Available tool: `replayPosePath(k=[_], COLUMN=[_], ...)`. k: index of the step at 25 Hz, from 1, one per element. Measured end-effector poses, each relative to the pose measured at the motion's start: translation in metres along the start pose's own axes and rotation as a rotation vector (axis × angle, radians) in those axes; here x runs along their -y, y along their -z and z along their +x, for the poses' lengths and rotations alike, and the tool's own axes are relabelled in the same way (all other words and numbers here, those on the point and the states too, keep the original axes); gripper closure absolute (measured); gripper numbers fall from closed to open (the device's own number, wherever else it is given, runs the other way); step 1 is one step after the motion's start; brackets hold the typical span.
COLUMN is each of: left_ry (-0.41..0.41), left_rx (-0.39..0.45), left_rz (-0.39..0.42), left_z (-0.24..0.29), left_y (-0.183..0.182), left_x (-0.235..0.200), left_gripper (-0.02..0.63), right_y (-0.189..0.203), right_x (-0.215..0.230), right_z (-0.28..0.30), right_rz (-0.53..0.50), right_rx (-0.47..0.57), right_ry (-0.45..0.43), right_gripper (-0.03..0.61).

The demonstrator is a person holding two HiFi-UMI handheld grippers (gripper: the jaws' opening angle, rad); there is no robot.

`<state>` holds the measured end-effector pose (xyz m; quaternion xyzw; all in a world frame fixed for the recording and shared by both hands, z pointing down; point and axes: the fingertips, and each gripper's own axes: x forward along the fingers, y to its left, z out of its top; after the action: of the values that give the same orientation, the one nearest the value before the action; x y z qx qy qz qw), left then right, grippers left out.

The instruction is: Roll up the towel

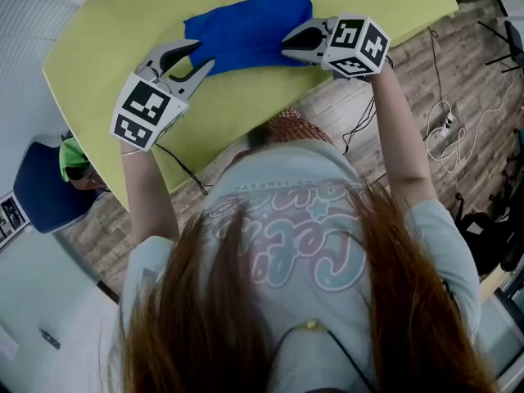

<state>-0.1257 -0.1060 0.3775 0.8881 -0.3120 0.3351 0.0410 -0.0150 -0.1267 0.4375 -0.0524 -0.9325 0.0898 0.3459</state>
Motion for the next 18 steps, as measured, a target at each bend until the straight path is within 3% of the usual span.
replayPosePath(k=[4, 9, 12, 18], left_ry=[0.050, 0.085, 0.122, 0.163], left_rx=[0.023, -0.064, -0.137, -0.169], left_rz=[0.199, 0.303, 0.321, 0.258], left_z=[0.028, 0.060, 0.069, 0.076], left_y=[-0.018, -0.003, 0.008, 0.016], left_x=[0.040, 0.055, 0.058, 0.052], left_gripper=[0.479, 0.468, 0.469, 0.477], right_y=[0.001, 0.001, 0.001, 0.001], right_x=[0.002, 0.002, 0.002, 0.004], right_z=[0.001, 0.002, 0.000, 0.001], right_rz=[0.009, 0.015, 0.025, 0.056], right_rx=[0.000, 0.000, 0.000, -0.003], right_ry=[0.007, 0.009, 0.010, 0.013], right_gripper=[0.546, 0.546, 0.546, 0.545])
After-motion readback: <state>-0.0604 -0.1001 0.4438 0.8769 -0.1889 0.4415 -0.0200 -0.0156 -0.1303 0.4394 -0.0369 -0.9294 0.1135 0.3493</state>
